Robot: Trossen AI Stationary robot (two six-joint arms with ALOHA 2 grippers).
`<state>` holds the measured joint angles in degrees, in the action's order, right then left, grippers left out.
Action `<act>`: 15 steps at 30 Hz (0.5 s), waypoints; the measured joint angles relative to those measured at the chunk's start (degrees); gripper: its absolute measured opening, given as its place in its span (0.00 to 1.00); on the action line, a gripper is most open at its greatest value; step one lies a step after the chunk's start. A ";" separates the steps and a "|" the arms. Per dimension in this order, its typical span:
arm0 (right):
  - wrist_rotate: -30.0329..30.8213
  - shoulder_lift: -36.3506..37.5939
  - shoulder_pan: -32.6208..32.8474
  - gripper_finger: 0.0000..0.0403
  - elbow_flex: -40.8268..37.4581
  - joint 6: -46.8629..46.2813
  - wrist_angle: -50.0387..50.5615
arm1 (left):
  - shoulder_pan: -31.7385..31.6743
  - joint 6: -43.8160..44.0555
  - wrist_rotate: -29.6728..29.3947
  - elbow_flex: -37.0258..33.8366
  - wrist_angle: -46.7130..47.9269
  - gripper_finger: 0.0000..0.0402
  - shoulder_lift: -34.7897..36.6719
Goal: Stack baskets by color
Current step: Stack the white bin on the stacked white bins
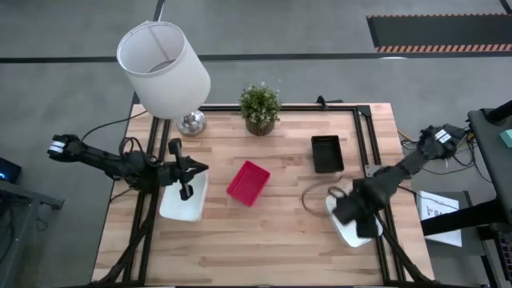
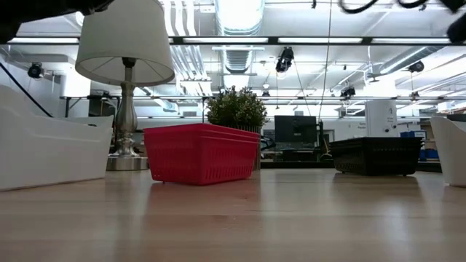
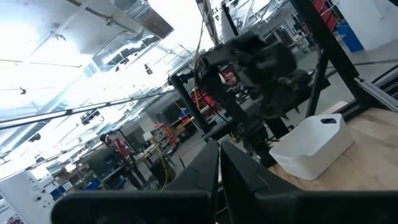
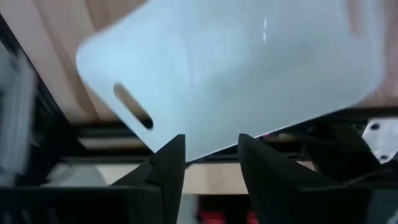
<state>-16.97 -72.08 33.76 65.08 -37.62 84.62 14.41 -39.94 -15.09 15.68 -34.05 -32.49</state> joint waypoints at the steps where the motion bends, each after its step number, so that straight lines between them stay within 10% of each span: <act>1: -0.01 -1.18 1.74 0.37 0.00 0.94 -0.10 | 0.00 0.00 0.00 -0.02 -0.03 0.00 -0.15; 15: -1.05 -18.28 17.94 0.44 6.45 6.44 -4.28 | 0.00 0.04 0.03 -0.04 -0.04 0.00 -0.41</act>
<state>-18.02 -90.35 51.71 71.53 -31.18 80.34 14.41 -39.90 -15.06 15.64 -34.09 -32.90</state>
